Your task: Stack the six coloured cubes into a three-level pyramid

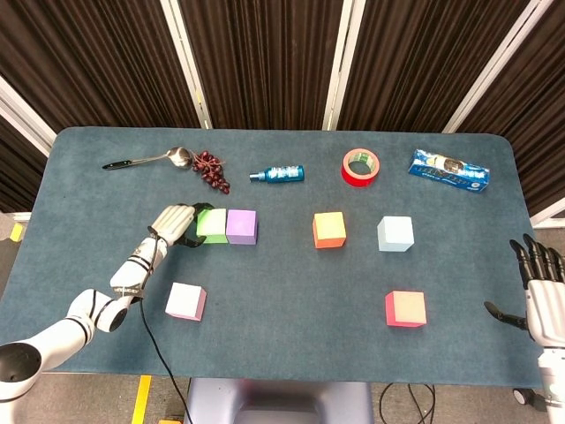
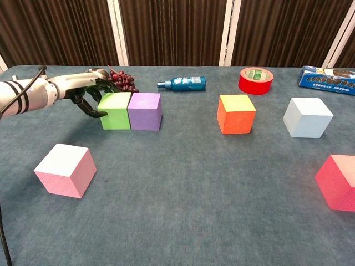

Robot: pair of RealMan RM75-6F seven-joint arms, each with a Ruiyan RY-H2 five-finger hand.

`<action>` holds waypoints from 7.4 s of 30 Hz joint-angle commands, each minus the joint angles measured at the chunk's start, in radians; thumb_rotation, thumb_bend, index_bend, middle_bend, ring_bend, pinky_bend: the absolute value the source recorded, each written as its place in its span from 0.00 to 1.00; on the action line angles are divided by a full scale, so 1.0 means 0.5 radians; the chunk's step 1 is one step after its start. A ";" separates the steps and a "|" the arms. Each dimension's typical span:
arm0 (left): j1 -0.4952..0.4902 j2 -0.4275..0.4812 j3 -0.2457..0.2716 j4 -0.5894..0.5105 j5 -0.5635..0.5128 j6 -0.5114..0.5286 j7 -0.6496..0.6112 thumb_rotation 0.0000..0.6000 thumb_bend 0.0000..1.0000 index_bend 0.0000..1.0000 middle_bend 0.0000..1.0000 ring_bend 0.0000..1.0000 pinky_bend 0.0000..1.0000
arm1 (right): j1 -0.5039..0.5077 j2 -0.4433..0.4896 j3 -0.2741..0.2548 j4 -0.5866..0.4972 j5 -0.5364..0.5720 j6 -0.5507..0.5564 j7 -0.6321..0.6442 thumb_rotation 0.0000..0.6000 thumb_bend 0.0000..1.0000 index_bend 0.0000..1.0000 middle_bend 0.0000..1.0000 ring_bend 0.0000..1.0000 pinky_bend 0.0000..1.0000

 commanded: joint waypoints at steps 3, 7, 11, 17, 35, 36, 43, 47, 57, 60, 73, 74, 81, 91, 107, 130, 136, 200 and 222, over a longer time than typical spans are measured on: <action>-0.003 0.008 0.000 -0.015 -0.001 -0.004 0.005 1.00 0.39 0.31 0.35 0.36 0.23 | -0.004 0.002 0.000 -0.003 -0.005 0.009 0.003 1.00 0.06 0.03 0.09 0.00 0.11; -0.021 -0.003 -0.007 -0.025 -0.002 -0.008 0.006 1.00 0.39 0.31 0.35 0.36 0.23 | -0.018 0.001 -0.004 -0.002 -0.008 0.026 0.007 1.00 0.06 0.03 0.09 0.00 0.11; -0.038 -0.009 -0.010 -0.024 0.003 -0.017 -0.011 1.00 0.39 0.31 0.35 0.36 0.23 | -0.029 0.003 -0.006 -0.001 -0.007 0.039 0.012 1.00 0.05 0.03 0.09 0.00 0.11; -0.073 -0.033 -0.026 -0.005 -0.004 -0.034 -0.012 1.00 0.39 0.31 0.35 0.35 0.23 | -0.037 0.008 -0.007 -0.003 -0.007 0.043 0.013 1.00 0.06 0.03 0.09 0.00 0.11; -0.177 -0.084 -0.029 0.074 0.004 -0.131 -0.015 1.00 0.39 0.24 0.29 0.31 0.22 | -0.061 0.012 -0.007 -0.002 0.000 0.061 0.025 1.00 0.06 0.03 0.09 0.00 0.11; -0.178 -0.085 -0.028 0.074 0.003 -0.132 -0.014 1.00 0.39 0.22 0.28 0.30 0.22 | -0.062 0.013 -0.007 0.000 0.001 0.061 0.027 1.00 0.06 0.03 0.09 0.00 0.11; -0.172 -0.080 -0.023 0.068 -0.009 -0.135 -0.001 1.00 0.39 0.11 0.19 0.22 0.21 | -0.065 0.018 -0.006 0.004 -0.005 0.061 0.040 1.00 0.06 0.03 0.09 0.00 0.11; -0.164 -0.076 -0.019 0.059 -0.014 -0.128 0.015 1.00 0.39 0.10 0.17 0.21 0.21 | -0.064 0.016 -0.005 0.007 -0.009 0.060 0.045 1.00 0.06 0.03 0.09 0.00 0.11; -0.118 -0.043 -0.018 -0.022 -0.048 -0.091 0.085 1.00 0.39 0.04 0.13 0.19 0.21 | -0.052 0.027 -0.012 0.004 -0.040 0.043 0.053 1.00 0.06 0.03 0.09 0.00 0.12; -0.111 -0.041 -0.026 -0.036 -0.067 -0.088 0.108 1.00 0.39 0.04 0.13 0.19 0.21 | -0.059 0.027 -0.014 0.004 -0.039 0.051 0.060 1.00 0.06 0.03 0.09 0.00 0.11; 0.248 0.296 -0.050 -0.523 -0.222 0.378 0.446 1.00 0.39 0.05 0.13 0.19 0.22 | 0.266 0.128 0.053 0.016 -0.084 -0.422 0.234 1.00 0.06 0.09 0.11 0.02 0.15; 0.287 0.327 -0.051 -0.581 -0.238 0.431 0.489 1.00 0.39 0.06 0.13 0.19 0.22 | 0.321 0.129 0.068 0.016 -0.088 -0.492 0.255 1.00 0.06 0.11 0.13 0.03 0.17; 0.514 0.563 0.017 -0.977 -0.242 0.705 0.737 1.00 0.39 0.10 0.13 0.19 0.21 | 0.793 0.006 0.216 0.102 0.064 -1.080 0.283 1.00 0.13 0.27 0.18 0.07 0.22; 0.651 0.725 0.098 -1.173 -0.139 0.805 0.732 1.00 0.39 0.12 0.14 0.20 0.18 | 1.333 -0.427 0.320 0.490 0.587 -1.637 -0.041 1.00 0.15 0.30 0.18 0.07 0.22; 0.670 0.740 0.107 -1.199 -0.035 0.772 0.614 1.00 0.39 0.12 0.13 0.20 0.18 | 1.779 -0.826 0.223 0.977 1.194 -1.885 -0.400 1.00 0.20 0.28 0.18 0.07 0.22; 0.758 0.763 0.122 -1.221 0.037 0.863 0.530 1.00 0.39 0.12 0.11 0.19 0.17 | 2.058 -0.951 0.189 0.989 1.702 -1.763 -0.530 1.00 0.34 0.53 0.18 0.08 0.22; 0.780 0.763 0.131 -1.201 0.053 0.874 0.495 1.00 0.39 0.12 0.11 0.19 0.17 | 2.209 -1.047 0.181 1.015 2.036 -1.686 -0.705 1.00 0.34 0.53 0.18 0.08 0.23; 0.784 0.687 0.157 -0.980 0.151 0.832 0.208 1.00 0.39 0.12 0.09 0.18 0.17 | 2.495 -1.415 0.249 1.483 2.568 -1.771 -1.102 1.00 0.35 0.50 0.18 0.09 0.22; 0.773 0.661 0.160 -0.943 0.165 0.823 0.177 1.00 0.39 0.12 0.09 0.18 0.17 | 2.477 -1.387 0.274 1.447 2.553 -1.749 -1.103 1.00 0.34 0.52 0.18 0.09 0.18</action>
